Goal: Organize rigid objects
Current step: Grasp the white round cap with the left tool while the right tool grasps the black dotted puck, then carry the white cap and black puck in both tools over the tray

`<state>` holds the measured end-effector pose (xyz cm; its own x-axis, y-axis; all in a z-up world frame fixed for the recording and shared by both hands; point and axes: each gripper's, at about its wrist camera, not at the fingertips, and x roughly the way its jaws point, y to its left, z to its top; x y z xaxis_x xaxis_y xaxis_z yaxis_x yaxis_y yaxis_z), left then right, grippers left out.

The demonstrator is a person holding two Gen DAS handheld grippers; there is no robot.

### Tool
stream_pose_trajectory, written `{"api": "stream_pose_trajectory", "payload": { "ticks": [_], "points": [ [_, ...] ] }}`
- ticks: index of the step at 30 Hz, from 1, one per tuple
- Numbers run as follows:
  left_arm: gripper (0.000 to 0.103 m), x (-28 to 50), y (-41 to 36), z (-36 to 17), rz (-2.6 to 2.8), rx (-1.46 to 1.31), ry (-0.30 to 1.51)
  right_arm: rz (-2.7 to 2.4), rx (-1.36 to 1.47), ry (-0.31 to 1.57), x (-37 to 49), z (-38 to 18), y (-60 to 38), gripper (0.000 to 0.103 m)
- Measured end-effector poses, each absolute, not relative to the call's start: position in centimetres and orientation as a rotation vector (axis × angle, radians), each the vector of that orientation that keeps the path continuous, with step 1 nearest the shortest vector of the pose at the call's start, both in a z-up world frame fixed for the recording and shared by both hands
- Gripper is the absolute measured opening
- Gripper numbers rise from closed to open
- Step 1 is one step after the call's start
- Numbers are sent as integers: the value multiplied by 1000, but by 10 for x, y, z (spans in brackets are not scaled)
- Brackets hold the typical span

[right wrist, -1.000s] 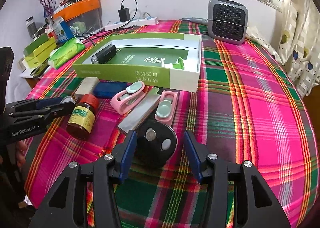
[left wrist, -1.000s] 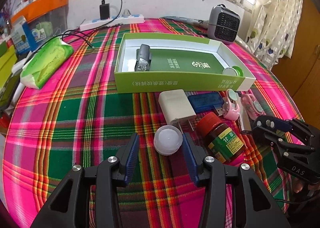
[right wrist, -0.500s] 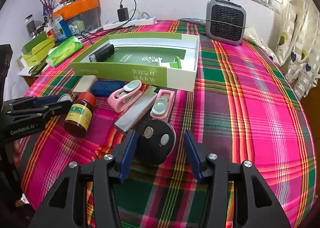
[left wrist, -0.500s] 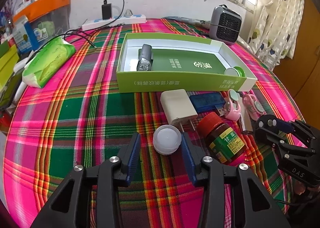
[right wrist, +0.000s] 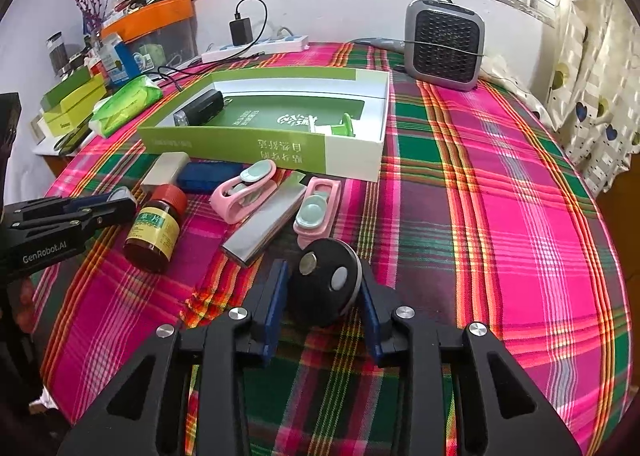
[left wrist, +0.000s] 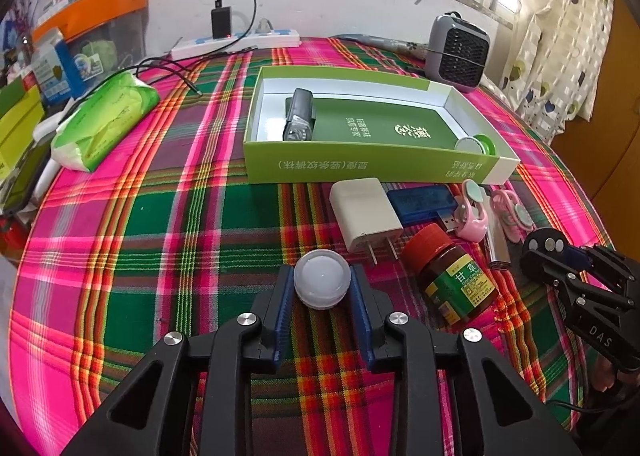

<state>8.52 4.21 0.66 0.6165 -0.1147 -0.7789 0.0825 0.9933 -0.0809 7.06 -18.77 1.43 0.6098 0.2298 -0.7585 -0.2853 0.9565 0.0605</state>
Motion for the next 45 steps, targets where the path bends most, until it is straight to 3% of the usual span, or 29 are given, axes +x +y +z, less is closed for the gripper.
{"api": "stream_pose_trajectory", "payload": {
  "ticks": [29, 45],
  "points": [
    [27, 82, 48, 34, -106, -51, 832, 279, -56, 809, 66, 34, -194, 29],
    [27, 133, 41, 73, -132, -48, 742, 285, -69, 718, 95, 73, -195, 29]
  ]
}}
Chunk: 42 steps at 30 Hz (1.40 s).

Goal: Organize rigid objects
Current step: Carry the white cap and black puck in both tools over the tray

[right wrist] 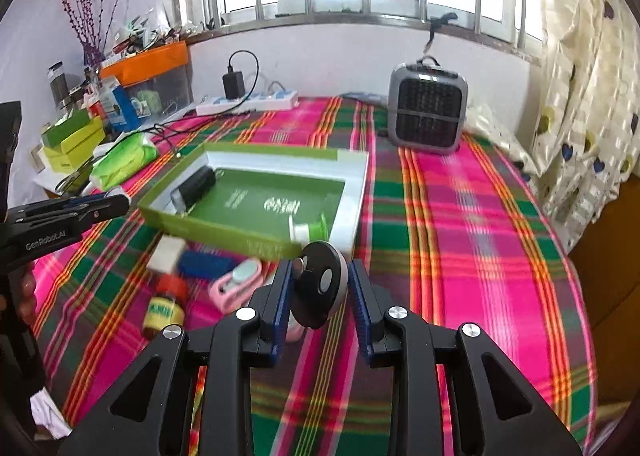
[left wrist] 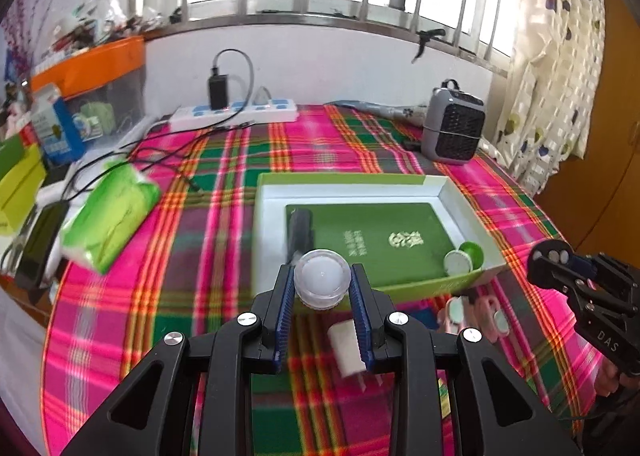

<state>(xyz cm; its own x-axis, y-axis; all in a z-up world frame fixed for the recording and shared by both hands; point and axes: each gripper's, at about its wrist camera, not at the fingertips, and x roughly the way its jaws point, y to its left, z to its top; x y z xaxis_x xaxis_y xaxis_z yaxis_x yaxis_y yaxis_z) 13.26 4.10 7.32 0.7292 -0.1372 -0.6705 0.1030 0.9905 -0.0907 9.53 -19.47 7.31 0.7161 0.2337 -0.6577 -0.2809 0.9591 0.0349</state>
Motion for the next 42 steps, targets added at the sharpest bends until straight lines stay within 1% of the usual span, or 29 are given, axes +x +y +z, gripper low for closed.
{"api": "stream_pose_trajectory", "payload": {
  "ticks": [9, 28, 42],
  "points": [
    [27, 168, 26, 70, -166, -46, 762, 311, -91, 717, 131, 79, -187, 29],
    [27, 232, 16, 42, -165, -54, 840, 351, -118, 817, 209, 55, -170, 29],
    [27, 246, 8, 25, -157, -16, 870, 364, -131, 875, 241, 32, -160, 29]
  ]
}}
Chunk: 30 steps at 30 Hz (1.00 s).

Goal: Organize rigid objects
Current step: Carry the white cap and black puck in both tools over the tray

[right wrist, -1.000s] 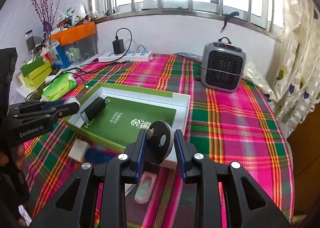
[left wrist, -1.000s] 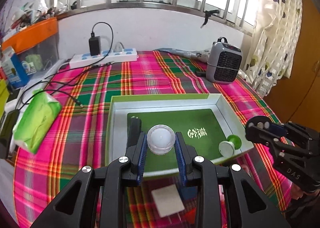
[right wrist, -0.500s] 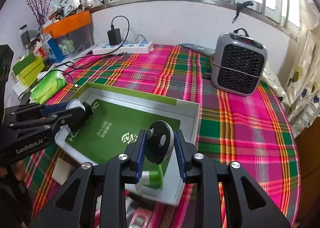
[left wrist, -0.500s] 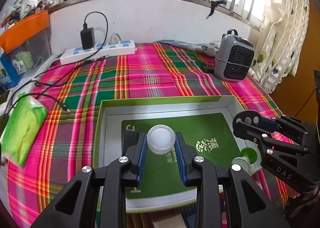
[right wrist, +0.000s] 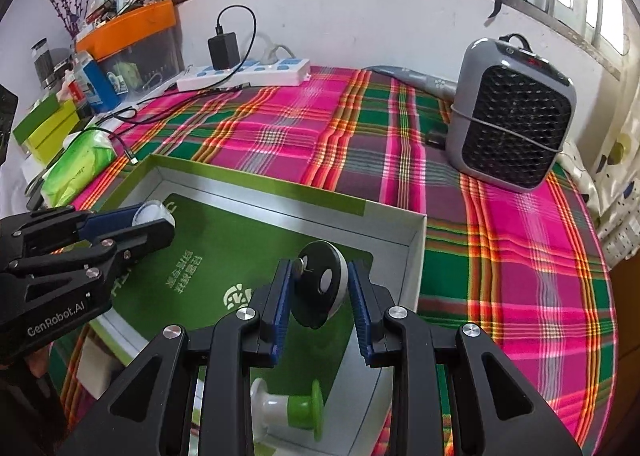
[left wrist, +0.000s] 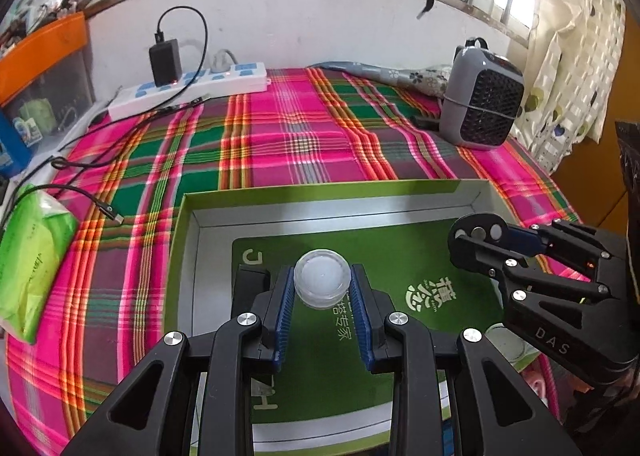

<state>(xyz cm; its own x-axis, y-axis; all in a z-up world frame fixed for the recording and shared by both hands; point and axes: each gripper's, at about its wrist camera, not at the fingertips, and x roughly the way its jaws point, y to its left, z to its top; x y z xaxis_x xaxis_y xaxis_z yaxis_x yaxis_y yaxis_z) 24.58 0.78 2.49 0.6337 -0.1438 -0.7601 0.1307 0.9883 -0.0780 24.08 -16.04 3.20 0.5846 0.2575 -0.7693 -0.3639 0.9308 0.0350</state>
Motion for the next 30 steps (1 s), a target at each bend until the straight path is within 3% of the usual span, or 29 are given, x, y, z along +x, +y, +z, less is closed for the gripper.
{"api": "stream_pose_trajectory", "payload": {
  "ticks": [30],
  "points": [
    [27, 249, 0, 11, -162, 18, 912, 374, -146, 896, 247, 21, -156, 31]
  ]
}}
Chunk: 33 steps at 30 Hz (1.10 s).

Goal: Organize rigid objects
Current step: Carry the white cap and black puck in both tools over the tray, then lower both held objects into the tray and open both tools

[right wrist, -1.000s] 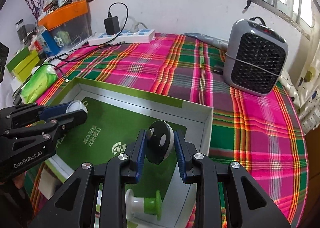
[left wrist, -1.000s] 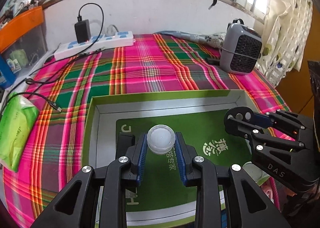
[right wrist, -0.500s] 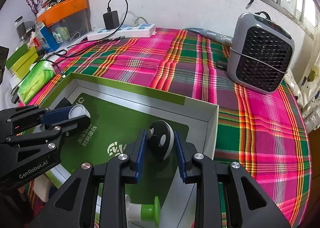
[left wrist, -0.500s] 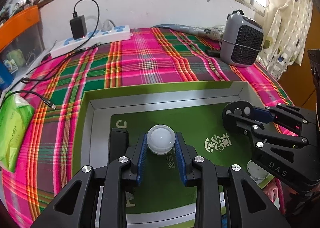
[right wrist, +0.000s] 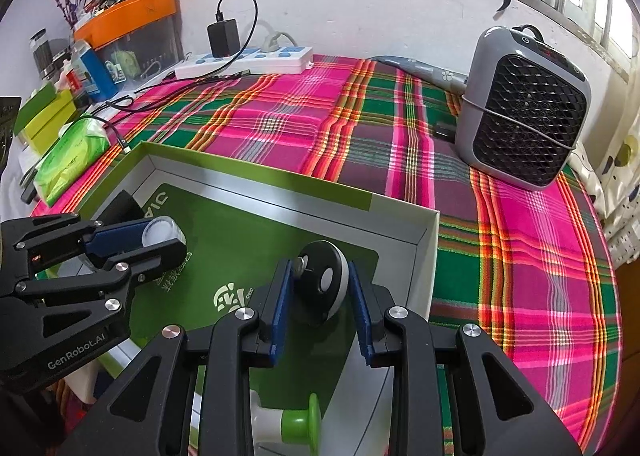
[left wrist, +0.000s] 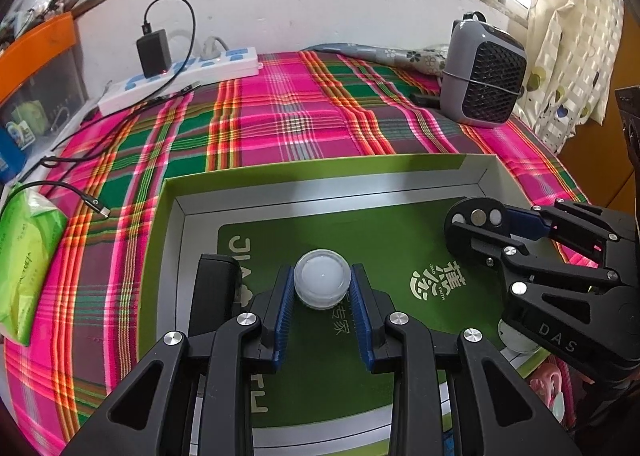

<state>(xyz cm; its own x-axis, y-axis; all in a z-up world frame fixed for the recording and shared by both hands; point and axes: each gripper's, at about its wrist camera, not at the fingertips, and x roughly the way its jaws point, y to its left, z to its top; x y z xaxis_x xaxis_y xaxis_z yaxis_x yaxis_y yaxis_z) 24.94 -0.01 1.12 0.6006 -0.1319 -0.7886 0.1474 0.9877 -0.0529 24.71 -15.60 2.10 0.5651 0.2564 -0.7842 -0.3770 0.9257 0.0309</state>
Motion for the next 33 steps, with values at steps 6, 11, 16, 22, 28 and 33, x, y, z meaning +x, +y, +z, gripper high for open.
{"api": "stream_pose_trajectory", "payload": {
  "ticks": [6, 11, 16, 22, 28, 33],
  "points": [
    [36, 249, 0, 11, -164, 10, 910, 386, -159, 893, 245, 20, -152, 40],
    [36, 247, 1, 12, -162, 8, 908, 389, -159, 889, 244, 21, -151, 44],
    [37, 243, 0, 17, -171, 8, 893, 387, -150, 880, 243, 23, -153, 47],
    [37, 235, 0, 22, -168, 8, 881, 389, -150, 864, 237, 28, -153, 49],
    [38, 220, -1, 31, -160, 20, 852, 376, -142, 848, 227, 34, -157, 49],
    [38, 205, 0, 39, -150, 13, 826, 372, -128, 825, 215, 41, -159, 49]
  ]
}}
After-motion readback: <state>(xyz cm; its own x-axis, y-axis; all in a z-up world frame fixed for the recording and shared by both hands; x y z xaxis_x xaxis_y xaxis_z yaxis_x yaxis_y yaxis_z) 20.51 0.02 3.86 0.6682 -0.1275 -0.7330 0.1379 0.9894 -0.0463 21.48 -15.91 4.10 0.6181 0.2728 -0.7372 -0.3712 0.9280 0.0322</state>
